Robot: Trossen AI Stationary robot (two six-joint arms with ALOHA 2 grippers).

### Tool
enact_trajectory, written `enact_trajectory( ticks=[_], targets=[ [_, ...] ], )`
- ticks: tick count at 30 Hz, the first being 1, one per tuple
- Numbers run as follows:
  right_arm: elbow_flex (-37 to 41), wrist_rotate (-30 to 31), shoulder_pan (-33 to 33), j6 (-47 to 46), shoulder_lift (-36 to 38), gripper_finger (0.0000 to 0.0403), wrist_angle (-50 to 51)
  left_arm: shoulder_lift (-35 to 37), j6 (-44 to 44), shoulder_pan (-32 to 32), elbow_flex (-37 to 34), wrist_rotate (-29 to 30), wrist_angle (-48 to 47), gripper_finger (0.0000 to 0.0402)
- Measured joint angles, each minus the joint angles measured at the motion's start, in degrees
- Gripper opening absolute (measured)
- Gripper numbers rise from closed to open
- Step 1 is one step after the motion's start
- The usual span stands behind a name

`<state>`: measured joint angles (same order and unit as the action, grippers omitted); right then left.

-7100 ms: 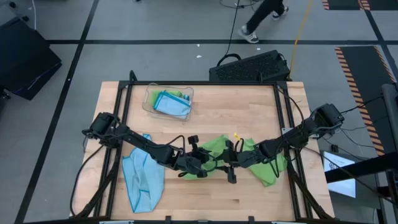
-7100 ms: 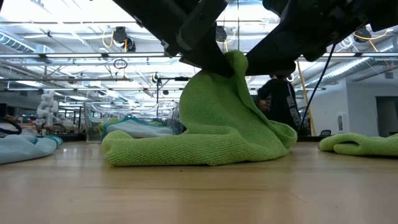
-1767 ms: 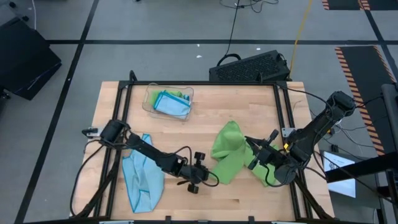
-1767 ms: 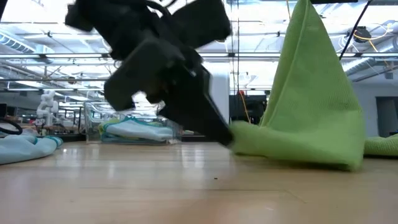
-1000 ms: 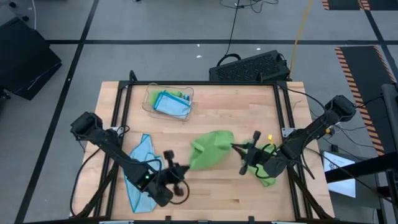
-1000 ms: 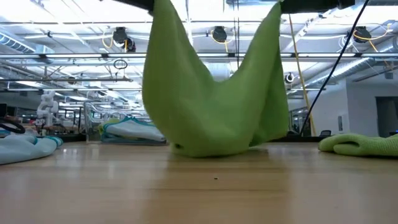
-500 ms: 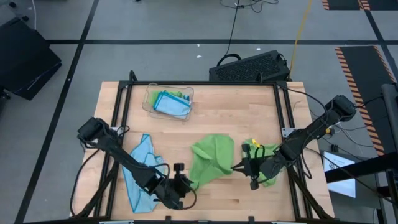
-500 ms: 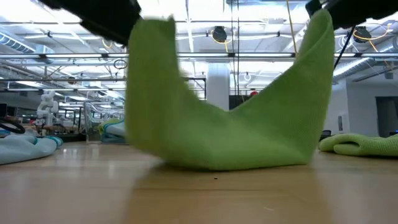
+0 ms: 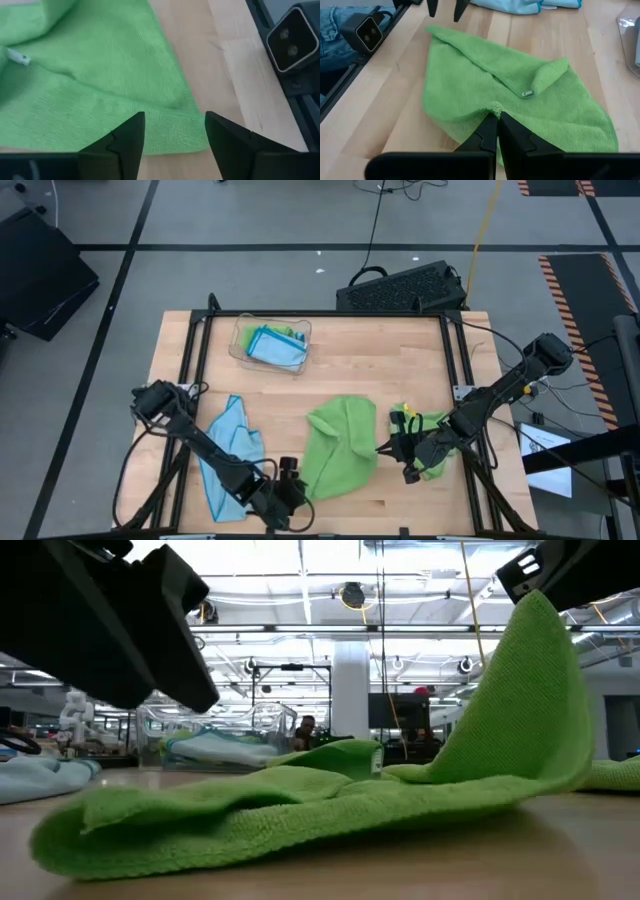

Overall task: Fold microfiber towels
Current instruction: Fold the top green microfiber cloth

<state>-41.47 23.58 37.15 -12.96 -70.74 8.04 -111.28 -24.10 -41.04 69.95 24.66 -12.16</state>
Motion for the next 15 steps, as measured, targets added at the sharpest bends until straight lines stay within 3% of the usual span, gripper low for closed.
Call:
enact_trajectory(
  ticks=[15],
  targets=[
    [0.0,0.29,0.0,1.71,0.0,0.0004,-0.02,-0.11,1.93,-0.42,0.02,-8.45,5.07,0.0211]
  ],
)
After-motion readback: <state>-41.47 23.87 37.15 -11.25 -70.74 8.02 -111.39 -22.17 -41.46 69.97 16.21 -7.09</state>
